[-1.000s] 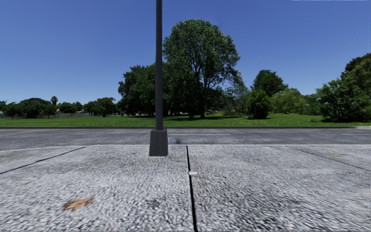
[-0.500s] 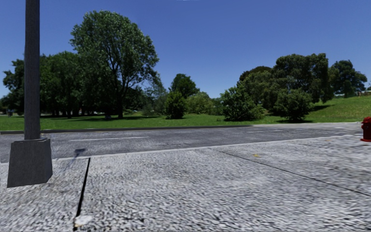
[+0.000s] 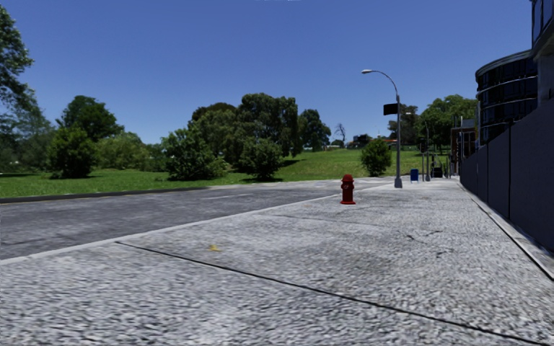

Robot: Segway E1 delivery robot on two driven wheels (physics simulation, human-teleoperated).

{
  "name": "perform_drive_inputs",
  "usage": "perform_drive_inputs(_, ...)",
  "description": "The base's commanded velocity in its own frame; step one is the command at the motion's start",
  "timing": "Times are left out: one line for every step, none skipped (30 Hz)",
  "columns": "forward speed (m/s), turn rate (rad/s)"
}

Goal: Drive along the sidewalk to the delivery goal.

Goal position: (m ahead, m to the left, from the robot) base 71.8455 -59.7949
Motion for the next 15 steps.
perform_drive_inputs(2.00, -1.18)
perform_drive_inputs(2.00, -1.18)
perform_drive_inputs(2.00, -1.18)
perform_drive_inputs(2.00, -1.18)
perform_drive_inputs(2.00, -1.18)
perform_drive_inputs(2.00, -1.18)
perform_drive_inputs(2.00, -1.18)
perform_drive_inputs(2.00, -1.17)
perform_drive_inputs(2.00, -1.00)
perform_drive_inputs(2.00, -1.00)
perform_drive_inputs(2.00, 0.00)
perform_drive_inputs(2.00, 0.00)
perform_drive_inputs(2.00, 0.00)
perform_drive_inputs(2.00, 0.00)
perform_drive_inputs(2.00, 0.00)
